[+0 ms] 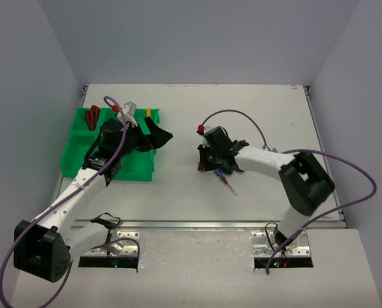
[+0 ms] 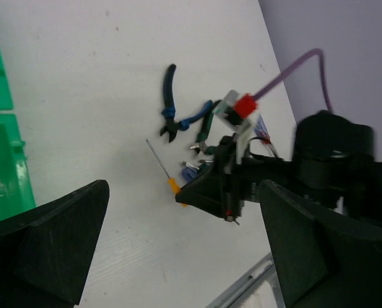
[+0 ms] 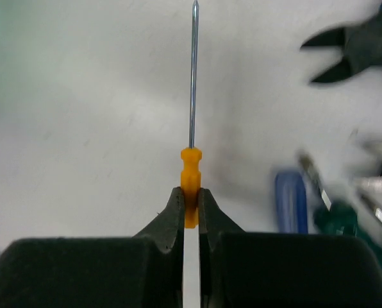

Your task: Sort the tools into containers

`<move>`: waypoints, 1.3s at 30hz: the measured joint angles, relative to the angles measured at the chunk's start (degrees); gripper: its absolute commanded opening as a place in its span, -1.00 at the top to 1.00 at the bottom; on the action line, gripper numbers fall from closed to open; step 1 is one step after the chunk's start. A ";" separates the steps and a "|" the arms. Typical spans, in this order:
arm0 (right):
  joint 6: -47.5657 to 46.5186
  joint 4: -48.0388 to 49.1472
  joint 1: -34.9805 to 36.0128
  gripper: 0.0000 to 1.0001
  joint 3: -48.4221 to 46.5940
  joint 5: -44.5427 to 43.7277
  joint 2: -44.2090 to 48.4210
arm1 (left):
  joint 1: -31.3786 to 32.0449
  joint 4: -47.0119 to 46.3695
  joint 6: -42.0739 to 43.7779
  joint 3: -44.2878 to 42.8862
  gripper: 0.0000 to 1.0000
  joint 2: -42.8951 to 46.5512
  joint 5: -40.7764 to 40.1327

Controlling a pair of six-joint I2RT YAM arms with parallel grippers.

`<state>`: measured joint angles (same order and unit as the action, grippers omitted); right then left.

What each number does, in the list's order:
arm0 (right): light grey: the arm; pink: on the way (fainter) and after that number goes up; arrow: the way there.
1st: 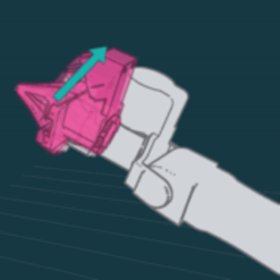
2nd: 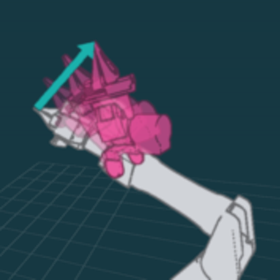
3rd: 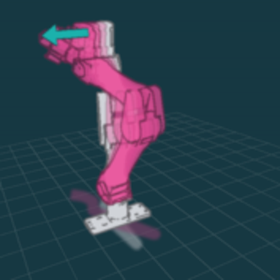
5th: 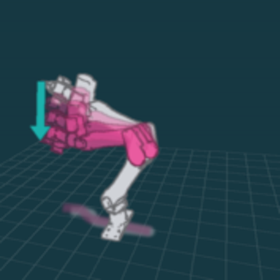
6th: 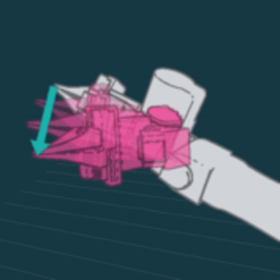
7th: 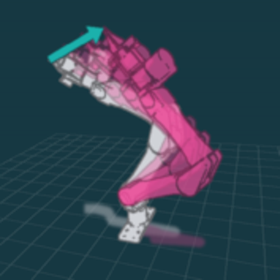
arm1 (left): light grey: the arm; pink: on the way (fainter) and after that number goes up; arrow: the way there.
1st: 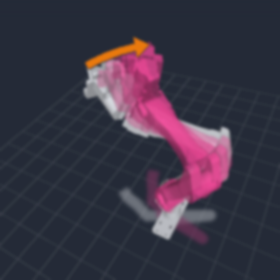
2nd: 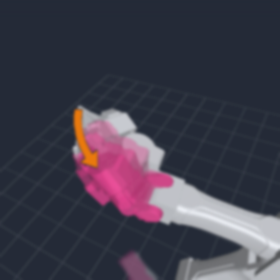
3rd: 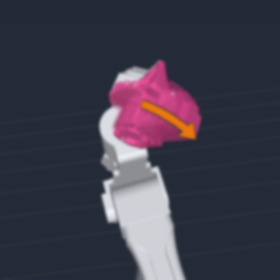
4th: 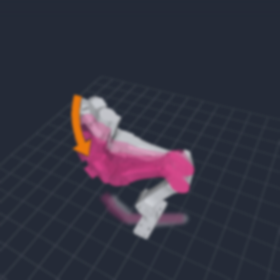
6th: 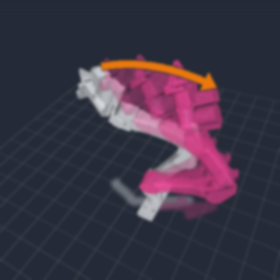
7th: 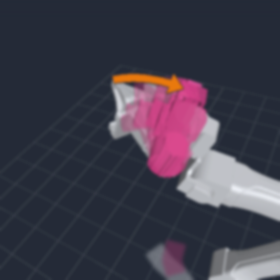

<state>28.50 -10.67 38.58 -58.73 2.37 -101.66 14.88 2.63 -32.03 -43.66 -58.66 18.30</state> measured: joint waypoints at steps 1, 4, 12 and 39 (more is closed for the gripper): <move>0.16 2.92 0.12 1.00 4.06 2.29 4.74 | 0.37 -1.74 -1.10 1.35 -1.00 -1.17 1.38; 0.81 13.22 0.31 1.00 11.12 8.77 14.92 | 1.76 -6.95 -4.37 4.77 -1.00 -3.61 4.30; 3.88 33.01 0.58 1.00 15.08 21.83 21.74 | 4.92 -23.52 -12.93 7.25 0.14 -6.95 10.48; 1.80 1.53 -0.95 -0.98 14.86 -7.22 33.14 | -4.98 4.47 5.16 -28.53 1.00 -34.95 -36.92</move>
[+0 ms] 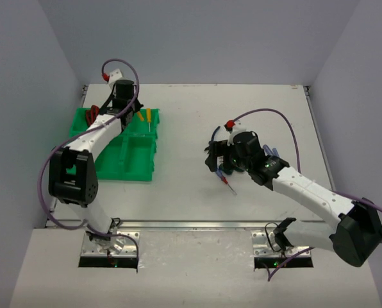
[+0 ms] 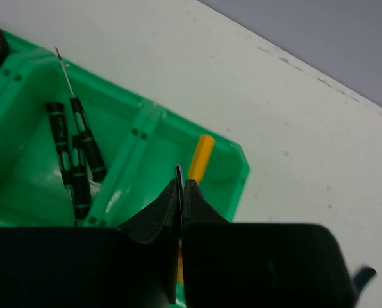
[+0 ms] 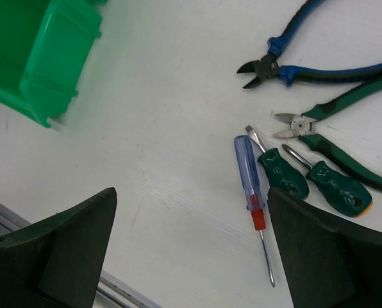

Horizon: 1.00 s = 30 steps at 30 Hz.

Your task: Sort the tools into containers

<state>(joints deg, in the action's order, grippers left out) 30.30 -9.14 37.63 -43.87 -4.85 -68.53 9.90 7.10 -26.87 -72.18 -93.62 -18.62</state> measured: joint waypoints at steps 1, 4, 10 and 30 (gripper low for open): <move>-0.16 -0.73 0.00 -0.98 0.66 -0.26 1.08 | -1.04 0.93 0.56 -2.53 1.00 -2.91 -0.94; -0.77 -2.59 0.00 -0.98 2.63 -1.10 3.66 | -2.58 3.50 1.95 -8.69 0.91 -10.07 -2.83; -2.17 -6.08 0.00 -0.98 3.48 -3.36 3.94 | -1.83 6.54 3.44 -11.08 0.19 -15.03 -2.23; -7.54 -17.68 0.07 0.05 -4.50 -5.80 -16.59 | 4.65 6.77 1.30 7.65 -1.00 32.36 11.70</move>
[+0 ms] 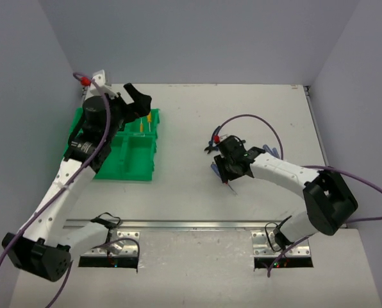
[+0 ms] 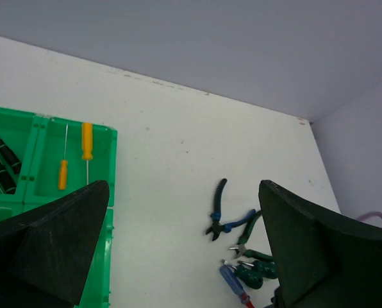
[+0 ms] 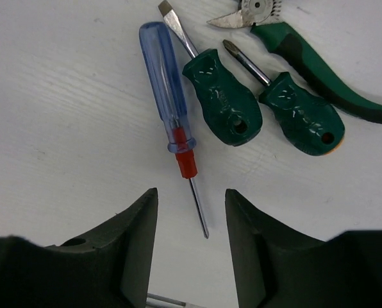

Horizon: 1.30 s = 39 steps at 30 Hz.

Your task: Sort the tools into containers

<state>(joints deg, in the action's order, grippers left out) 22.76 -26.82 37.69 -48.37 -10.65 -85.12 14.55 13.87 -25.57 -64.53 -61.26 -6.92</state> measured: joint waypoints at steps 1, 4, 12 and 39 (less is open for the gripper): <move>-0.26 -0.09 0.00 0.05 -0.01 0.33 -1.09 | 0.26 -0.11 0.02 1.22 -1.00 1.89 0.83; -0.91 0.02 0.00 0.21 -0.02 0.86 -3.99 | 0.27 -0.65 0.19 5.04 -1.00 6.08 2.67; -0.71 4.46 0.96 0.63 -0.27 0.69 -10.83 | 0.26 1.73 0.73 12.93 -1.00 6.89 7.40; 7.57 41.21 8.42 1.00 12.67 25.12 19.58 | 8.82 -34.19 -19.06 30.07 0.21 -2.72 41.58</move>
<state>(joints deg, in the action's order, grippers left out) 30.34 14.39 46.11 -35.70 14.47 -65.54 23.37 -20.31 -44.63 -34.46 -63.97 34.65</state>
